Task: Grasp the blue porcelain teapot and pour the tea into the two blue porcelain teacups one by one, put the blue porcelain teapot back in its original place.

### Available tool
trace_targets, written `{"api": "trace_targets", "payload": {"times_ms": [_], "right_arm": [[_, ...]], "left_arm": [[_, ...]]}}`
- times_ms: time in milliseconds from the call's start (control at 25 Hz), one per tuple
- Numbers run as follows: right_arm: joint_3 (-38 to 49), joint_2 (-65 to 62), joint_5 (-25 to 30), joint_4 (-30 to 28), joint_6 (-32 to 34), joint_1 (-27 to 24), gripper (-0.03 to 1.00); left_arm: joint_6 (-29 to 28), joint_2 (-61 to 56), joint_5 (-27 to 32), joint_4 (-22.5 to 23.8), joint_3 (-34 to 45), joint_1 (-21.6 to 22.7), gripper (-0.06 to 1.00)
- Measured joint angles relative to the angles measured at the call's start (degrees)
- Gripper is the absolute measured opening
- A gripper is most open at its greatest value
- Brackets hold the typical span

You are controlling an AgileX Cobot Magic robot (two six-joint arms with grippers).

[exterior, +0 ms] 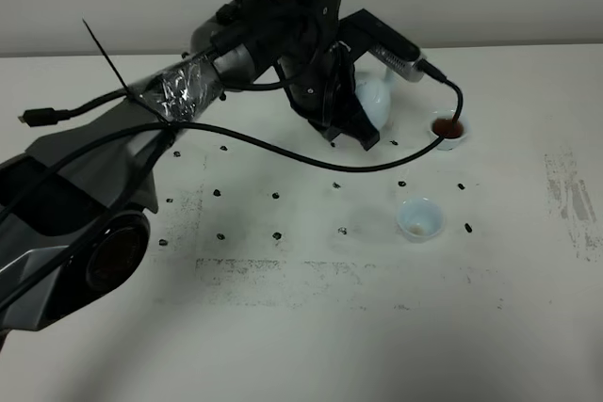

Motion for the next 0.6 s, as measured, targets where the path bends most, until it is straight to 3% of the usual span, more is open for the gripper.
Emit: {"api": "trace_targets", "payload": {"times_ms": [320, 600], "right_arm": [[0.0, 0.0, 0.0, 0.0, 0.0, 0.0, 0.41], [0.0, 0.0, 0.0, 0.0, -0.1, 0.0, 0.41]], "left_arm": [[1.9, -7.1, 0.1, -4.6, 1.3, -2.1, 0.09], [4.5, -15.7, 0.0, -4.8, 16.6, -2.1, 0.09]]}}
